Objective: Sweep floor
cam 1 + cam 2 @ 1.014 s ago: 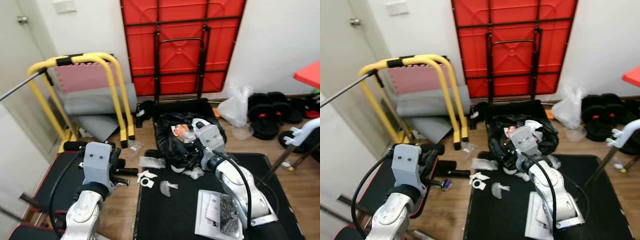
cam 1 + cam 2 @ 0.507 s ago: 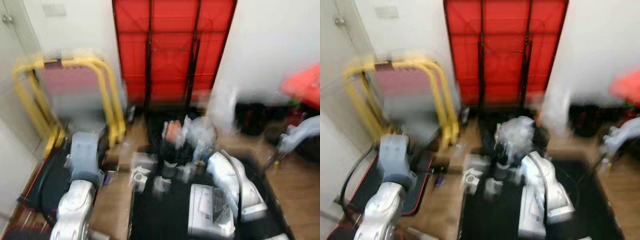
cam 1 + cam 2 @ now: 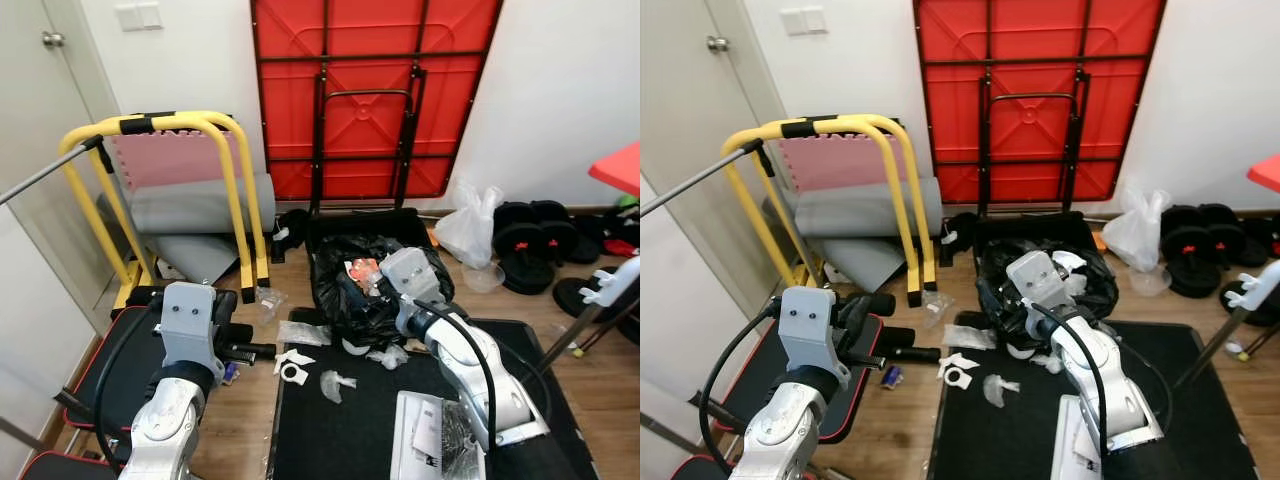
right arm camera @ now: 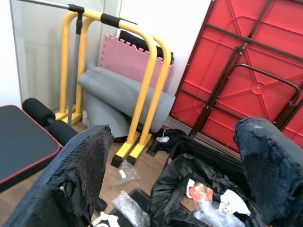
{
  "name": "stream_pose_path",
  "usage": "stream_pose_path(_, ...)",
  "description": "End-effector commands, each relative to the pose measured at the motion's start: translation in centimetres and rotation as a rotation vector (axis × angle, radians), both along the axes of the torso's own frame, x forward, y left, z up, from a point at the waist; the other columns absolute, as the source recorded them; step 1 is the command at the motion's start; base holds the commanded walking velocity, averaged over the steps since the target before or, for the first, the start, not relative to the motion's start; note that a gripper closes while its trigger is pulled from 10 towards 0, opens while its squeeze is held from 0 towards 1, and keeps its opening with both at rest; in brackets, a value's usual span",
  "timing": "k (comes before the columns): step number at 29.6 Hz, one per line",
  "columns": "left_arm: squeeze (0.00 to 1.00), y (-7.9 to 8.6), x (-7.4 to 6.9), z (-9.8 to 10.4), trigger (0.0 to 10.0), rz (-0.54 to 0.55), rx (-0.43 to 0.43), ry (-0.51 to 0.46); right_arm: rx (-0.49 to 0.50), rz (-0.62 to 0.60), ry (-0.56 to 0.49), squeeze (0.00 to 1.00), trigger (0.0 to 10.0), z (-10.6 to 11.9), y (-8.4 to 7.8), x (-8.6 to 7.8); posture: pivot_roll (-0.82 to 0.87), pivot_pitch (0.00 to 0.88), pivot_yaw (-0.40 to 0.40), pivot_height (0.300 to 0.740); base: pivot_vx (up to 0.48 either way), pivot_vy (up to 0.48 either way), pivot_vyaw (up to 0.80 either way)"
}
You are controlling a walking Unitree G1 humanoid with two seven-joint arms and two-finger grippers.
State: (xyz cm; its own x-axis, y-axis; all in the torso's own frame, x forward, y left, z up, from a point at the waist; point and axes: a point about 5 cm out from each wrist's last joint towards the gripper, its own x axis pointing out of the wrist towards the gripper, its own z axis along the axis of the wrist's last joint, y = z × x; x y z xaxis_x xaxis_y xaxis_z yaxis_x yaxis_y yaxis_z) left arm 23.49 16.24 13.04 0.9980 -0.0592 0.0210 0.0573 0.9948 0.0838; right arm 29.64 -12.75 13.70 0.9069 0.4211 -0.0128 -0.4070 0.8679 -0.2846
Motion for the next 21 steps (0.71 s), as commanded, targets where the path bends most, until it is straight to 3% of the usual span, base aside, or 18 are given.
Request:
stream_pose_path(1, 0.00, -0.09, -0.06, -0.48, 10.0, 0.005, -0.015, 0.012, -0.012, -0.031, 0.019, 0.00, 10.0, -0.49, -0.43, 0.14, -0.13, 0.000, -0.017, 0.740, 0.000, -0.266, 0.00)
stream_pose_path(21, 0.00, -0.30, 0.13, -0.52, 10.0, -0.003, -0.019, 0.007, 0.005, -0.063, 0.034, 0.00, 10.0, -0.68, -0.76, 0.43, -0.13, 0.000, -0.018, 0.740, 0.000, -0.276, 0.00)
